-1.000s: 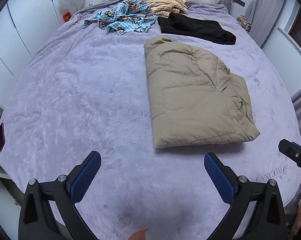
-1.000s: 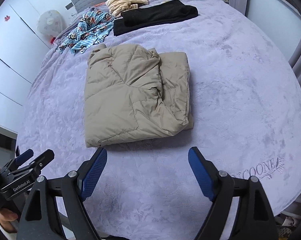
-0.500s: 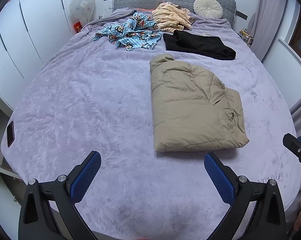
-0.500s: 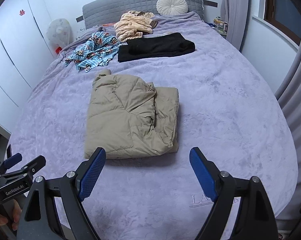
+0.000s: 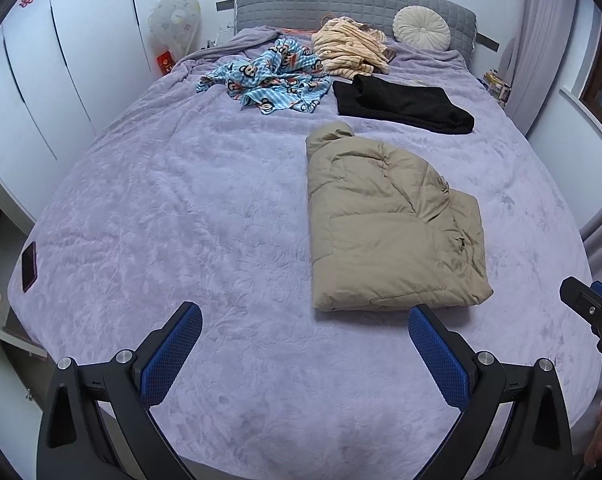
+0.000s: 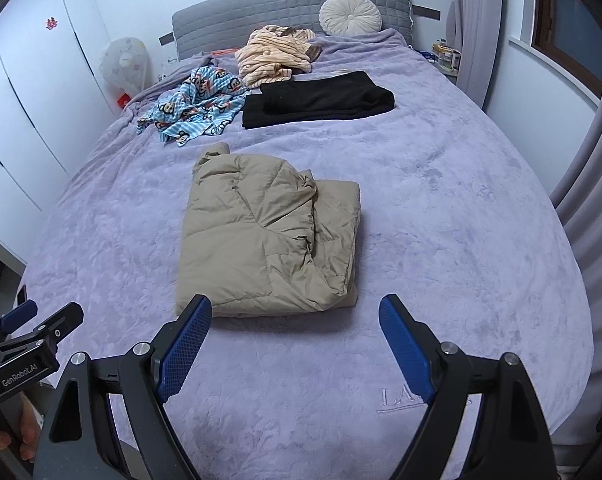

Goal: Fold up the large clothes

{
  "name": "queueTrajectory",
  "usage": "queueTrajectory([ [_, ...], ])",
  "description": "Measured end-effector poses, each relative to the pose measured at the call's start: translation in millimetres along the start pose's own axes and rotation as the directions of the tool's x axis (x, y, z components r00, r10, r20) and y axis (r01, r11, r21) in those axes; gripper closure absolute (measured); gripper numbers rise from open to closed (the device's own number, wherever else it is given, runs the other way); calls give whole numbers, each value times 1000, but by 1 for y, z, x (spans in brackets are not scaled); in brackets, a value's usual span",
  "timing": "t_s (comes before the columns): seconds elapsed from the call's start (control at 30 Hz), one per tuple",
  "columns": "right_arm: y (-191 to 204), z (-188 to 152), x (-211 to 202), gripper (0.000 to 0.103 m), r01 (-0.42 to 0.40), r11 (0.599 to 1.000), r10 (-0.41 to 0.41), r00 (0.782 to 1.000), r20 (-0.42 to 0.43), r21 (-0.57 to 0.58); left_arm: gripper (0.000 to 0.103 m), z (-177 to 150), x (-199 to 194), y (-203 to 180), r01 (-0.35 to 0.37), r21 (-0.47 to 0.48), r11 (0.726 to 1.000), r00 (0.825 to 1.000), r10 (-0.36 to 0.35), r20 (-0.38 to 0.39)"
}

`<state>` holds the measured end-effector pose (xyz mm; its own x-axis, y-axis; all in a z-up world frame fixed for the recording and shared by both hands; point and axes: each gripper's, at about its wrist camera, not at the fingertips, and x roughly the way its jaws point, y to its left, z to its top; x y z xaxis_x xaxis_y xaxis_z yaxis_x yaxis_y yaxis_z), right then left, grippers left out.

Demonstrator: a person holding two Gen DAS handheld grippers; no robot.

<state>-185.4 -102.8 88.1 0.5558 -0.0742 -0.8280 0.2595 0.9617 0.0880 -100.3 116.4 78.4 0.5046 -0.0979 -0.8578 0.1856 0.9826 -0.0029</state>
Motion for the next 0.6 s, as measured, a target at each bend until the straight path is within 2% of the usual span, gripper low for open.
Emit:
queueTrajectory([
  [0.6,-1,1,-1,15,-2,1000,2,1000,0,-2,0,2,-1,-1,-4,-6,1000,1000,4,0],
])
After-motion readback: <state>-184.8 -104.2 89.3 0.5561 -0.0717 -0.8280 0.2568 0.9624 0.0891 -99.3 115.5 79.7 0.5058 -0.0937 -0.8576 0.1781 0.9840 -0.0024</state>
